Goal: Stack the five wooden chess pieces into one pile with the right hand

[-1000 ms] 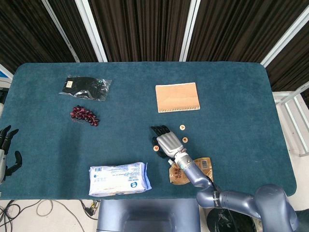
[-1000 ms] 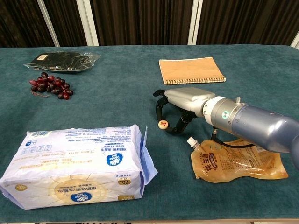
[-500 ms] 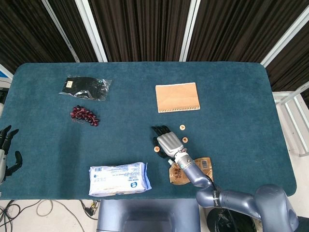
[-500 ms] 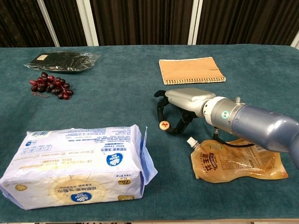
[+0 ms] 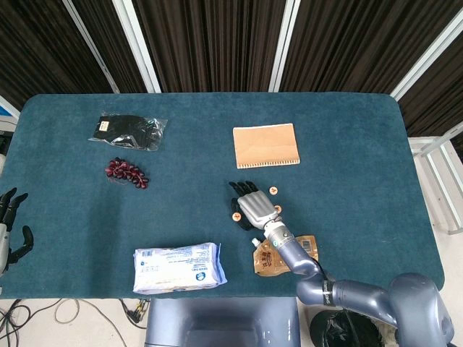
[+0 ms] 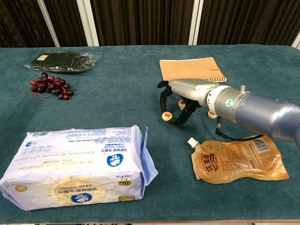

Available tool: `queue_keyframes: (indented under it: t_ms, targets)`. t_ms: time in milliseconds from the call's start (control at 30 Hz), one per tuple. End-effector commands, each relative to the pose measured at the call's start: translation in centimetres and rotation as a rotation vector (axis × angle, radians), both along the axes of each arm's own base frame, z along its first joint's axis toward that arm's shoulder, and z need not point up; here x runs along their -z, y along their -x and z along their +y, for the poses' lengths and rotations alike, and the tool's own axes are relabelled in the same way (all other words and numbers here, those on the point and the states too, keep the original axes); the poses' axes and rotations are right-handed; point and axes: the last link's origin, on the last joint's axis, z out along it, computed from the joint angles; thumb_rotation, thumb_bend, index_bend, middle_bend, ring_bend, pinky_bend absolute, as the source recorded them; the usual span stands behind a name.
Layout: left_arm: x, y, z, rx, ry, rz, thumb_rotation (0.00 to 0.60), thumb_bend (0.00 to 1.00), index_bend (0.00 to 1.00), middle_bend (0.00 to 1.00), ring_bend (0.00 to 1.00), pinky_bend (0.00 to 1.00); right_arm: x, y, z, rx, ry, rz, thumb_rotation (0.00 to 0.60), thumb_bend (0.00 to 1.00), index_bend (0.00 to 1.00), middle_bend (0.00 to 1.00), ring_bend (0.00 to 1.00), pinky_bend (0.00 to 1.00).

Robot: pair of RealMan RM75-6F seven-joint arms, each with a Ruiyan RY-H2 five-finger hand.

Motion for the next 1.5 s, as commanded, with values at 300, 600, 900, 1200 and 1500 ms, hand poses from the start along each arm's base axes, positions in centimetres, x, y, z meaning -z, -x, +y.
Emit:
queue_keyframes:
  t_ms: [300, 600, 900, 1200, 1500]
  targets:
    - [0.1, 0.0, 0.0, 0.0, 0.005, 0.0, 0.6, 0.62, 0.14, 0.0, 0.0, 0.0, -2.6, 0.5, -2.7, 0.076, 0.026, 0.022, 0.6, 0.41, 0.52, 0.0, 0.0, 0.0]
    - [0.1, -0.1, 0.0, -0.004, 0.003, -0.007, 0.6, 0.62, 0.14, 0.0, 0.0, 0.0, -2.9, 1.3, -3.7, 0.113, 0.03, 0.053, 0.6, 0.41, 0.52, 0.0, 0.0, 0.0]
    - [0.0, 0.0, 0.0, -0.007, 0.0, -0.012, 0.6, 0.62, 0.14, 0.0, 0.0, 0.0, -2.5, 1.8, -4.5, 0.146, 0.043, 0.06, 0.6, 0.41, 0.52, 0.0, 0.0, 0.0]
    - [0.0, 0.0, 0.0, -0.006, 0.0, -0.01, 0.6, 0.62, 0.14, 0.0, 0.0, 0.0, -2.4, 2.4, -4.9, 0.182, 0.046, 0.06, 0.6, 0.41, 0.52, 0.0, 0.0, 0.0]
    - [0.0, 0.0, 0.0, -0.007, 0.001, -0.009, 0.6, 0.62, 0.14, 0.0, 0.0, 0.0, -2.5, 2.5, -4.9, 0.182, 0.047, 0.054, 0.6, 0.41, 0.52, 0.0, 0.0, 0.0]
